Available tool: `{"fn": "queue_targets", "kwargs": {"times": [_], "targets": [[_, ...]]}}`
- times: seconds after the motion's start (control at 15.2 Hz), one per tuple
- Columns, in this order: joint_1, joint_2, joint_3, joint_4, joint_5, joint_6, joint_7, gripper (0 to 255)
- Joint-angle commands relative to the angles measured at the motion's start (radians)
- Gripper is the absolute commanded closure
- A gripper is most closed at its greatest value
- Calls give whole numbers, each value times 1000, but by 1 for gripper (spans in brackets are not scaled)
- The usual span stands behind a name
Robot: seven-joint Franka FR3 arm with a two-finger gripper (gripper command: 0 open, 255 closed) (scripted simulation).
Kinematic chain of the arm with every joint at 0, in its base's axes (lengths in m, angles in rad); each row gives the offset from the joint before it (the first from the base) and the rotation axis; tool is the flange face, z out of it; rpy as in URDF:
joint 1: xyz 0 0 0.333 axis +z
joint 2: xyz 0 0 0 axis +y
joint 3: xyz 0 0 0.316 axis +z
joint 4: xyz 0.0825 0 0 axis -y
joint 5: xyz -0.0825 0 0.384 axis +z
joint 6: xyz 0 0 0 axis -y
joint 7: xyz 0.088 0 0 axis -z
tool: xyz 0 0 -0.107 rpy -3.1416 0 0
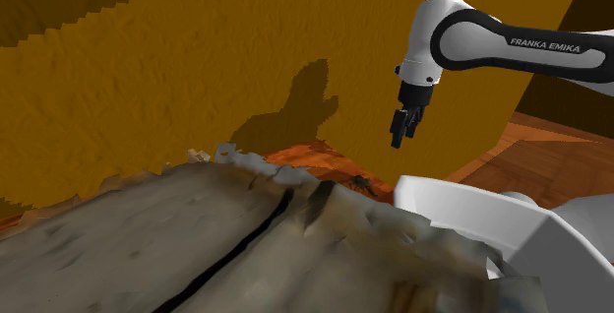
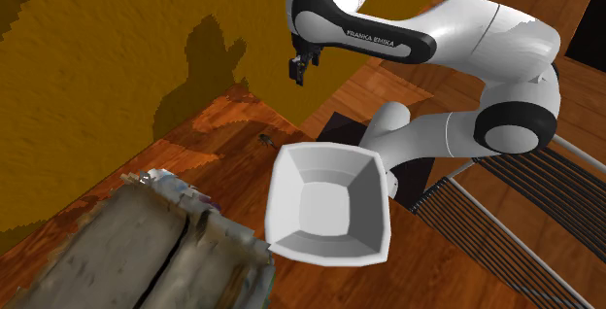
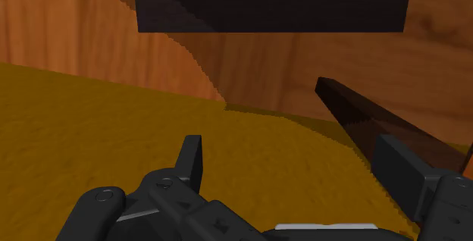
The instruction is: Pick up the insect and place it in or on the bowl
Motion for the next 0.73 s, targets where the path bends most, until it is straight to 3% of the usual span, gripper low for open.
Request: {"fn": "queue_targets", "kwargs": {"times": [0.0, 0.66], "targets": [[0, 0, 0, 0, 0, 0, 0, 0], [86, 30, 170, 51, 229, -48, 210, 0]]}}
